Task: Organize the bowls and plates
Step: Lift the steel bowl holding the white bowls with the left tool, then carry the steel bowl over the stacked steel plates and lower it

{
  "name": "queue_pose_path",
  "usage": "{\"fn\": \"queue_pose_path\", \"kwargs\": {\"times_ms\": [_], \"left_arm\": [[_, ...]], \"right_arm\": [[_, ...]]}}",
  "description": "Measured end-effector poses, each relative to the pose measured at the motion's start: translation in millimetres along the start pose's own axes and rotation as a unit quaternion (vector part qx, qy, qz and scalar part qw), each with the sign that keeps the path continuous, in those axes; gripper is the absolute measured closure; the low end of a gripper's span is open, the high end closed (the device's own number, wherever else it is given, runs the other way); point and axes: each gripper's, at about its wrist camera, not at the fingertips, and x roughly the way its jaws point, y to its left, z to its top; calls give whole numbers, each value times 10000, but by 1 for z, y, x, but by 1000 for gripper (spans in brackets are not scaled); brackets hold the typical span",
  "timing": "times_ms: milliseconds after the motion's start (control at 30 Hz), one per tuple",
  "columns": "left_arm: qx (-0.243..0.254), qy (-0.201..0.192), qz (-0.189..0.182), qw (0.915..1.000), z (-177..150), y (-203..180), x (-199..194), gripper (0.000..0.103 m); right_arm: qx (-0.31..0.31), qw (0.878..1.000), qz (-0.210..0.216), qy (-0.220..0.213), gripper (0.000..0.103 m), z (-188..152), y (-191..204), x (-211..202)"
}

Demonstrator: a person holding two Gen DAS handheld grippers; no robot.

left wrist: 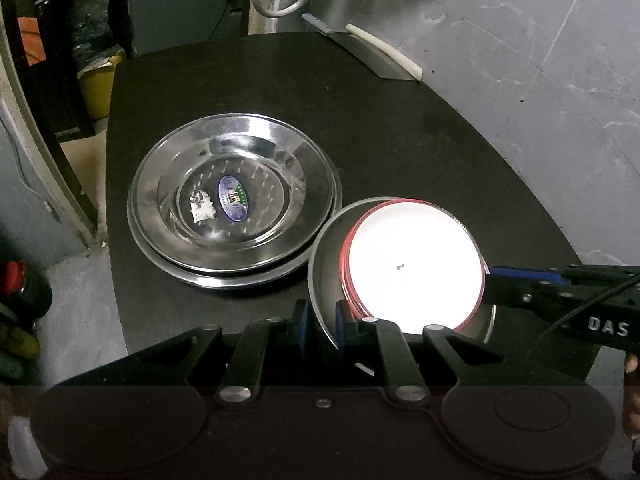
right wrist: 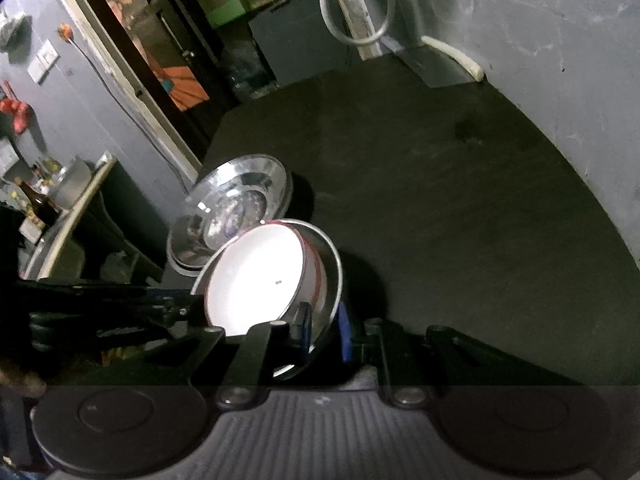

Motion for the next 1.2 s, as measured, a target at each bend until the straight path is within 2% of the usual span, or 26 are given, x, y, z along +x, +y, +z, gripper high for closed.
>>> {"fn": "queue_pose_path", "kwargs": {"times_ms": [167,600,1200], "left_arm": [[-26,-35,4,10000,-2,0,-1,89],[-97,-100,-56,9999,2,-4,-4,90],[-122,-498,-81,9987,28,-2,-15,90]], "right_arm": [[50,9999,-81,49,87,-1,-1,8],[263,9995,-86,-128,89,-2,-7,-4],[217,9984,-81,-517,89,30,-3,-14]]}}
